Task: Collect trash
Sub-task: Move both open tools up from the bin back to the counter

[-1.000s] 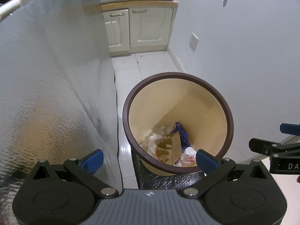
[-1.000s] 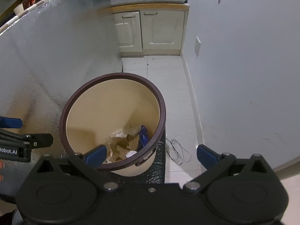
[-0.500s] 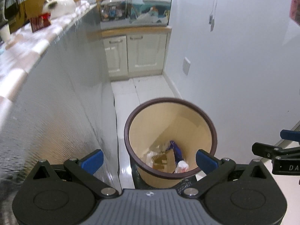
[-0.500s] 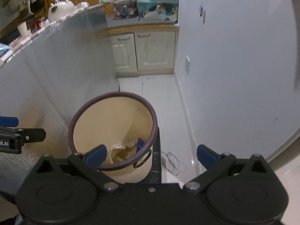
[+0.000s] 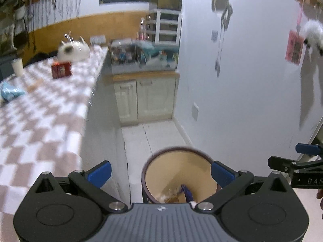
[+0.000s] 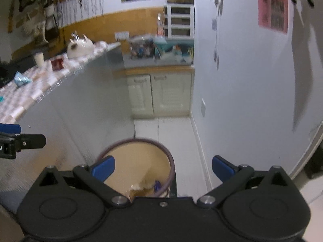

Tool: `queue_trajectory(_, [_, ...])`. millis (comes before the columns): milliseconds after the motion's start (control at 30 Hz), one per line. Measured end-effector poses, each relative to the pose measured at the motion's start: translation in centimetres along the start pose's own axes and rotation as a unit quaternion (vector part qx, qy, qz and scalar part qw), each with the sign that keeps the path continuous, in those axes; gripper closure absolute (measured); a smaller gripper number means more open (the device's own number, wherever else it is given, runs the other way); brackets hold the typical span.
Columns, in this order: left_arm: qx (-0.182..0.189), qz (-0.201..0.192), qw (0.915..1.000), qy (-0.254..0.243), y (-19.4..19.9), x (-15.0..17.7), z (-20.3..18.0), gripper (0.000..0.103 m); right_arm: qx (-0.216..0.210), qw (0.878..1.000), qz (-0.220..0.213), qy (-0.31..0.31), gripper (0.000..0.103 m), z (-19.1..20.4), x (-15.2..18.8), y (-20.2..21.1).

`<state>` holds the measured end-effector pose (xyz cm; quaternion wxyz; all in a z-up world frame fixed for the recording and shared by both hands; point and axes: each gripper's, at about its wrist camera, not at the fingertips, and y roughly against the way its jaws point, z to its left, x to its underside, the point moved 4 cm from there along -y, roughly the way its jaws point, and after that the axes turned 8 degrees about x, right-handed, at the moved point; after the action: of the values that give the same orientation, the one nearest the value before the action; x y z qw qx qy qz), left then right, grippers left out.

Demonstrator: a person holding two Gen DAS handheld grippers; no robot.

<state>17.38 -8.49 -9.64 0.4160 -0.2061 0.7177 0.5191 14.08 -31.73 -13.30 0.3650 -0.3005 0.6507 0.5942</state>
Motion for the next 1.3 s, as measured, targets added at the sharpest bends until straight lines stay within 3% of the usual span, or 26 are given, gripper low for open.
queue_trajectory(300, [-0.031, -0.085, 0.9958, -0.014, 6.4, -4.0, 2.7, 0.000, -0.040, 0.996, -0.079, 0.002, 0.000, 2.9, -4.9, 3.4])
queue_trajectory(700, [-0.090, -0.140, 0.9860, -0.004, 11.7, -7.3, 10.4, 0.000, -0.108, 0.983, -0.150, 0.016, 0.000, 10.3, -11.4, 6.0])
queue_trajectory(1000, [-0.141, -0.158, 0.9769, 0.027, 14.1, -8.0, 19.3, 0.000, -0.166, 0.971, -0.167, 0.028, 0.000, 17.7, -14.9, 5.5])
queue_trajectory(1300, [-0.211, -0.124, 0.9662, 0.080, 13.5, -8.2, 29.6, 0.000, -0.207, 0.967, -0.145, 0.026, 0.000, 24.3, -18.2, 2.4])
